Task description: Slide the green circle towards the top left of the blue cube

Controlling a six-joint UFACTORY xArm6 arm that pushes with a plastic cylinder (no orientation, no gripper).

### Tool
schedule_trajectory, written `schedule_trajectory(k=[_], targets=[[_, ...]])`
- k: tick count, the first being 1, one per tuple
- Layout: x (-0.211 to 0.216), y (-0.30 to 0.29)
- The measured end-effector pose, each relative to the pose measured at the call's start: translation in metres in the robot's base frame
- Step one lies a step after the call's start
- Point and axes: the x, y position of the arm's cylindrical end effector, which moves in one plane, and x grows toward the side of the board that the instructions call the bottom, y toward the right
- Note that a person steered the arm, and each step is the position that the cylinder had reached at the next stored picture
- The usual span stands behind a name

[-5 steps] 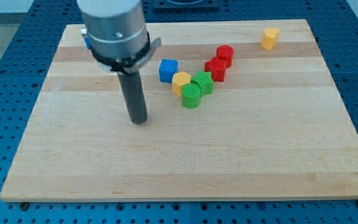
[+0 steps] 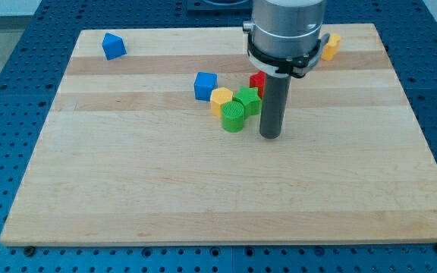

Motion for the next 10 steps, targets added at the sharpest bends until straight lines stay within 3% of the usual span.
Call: schedule_trajectory(k=[8, 10], targets=[[-0.008, -0.036], [-0.008, -0.068]])
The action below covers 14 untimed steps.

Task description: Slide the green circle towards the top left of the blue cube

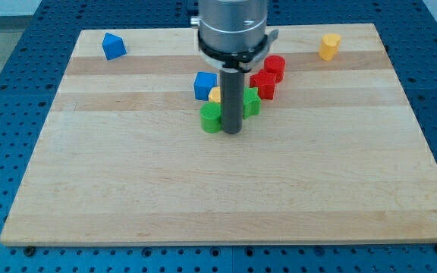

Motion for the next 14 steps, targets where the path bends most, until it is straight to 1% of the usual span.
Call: schedule_trajectory(k=[3, 5, 8, 10, 11, 12, 13, 14], targets=[[0.001, -0.056], [-0.012, -0.063], [-0.07, -0.07], [-0.102, -0.086], [-0.121, -0.086], [-0.132, -0.066], [-0.132, -0.031], [-0.132, -0.014]])
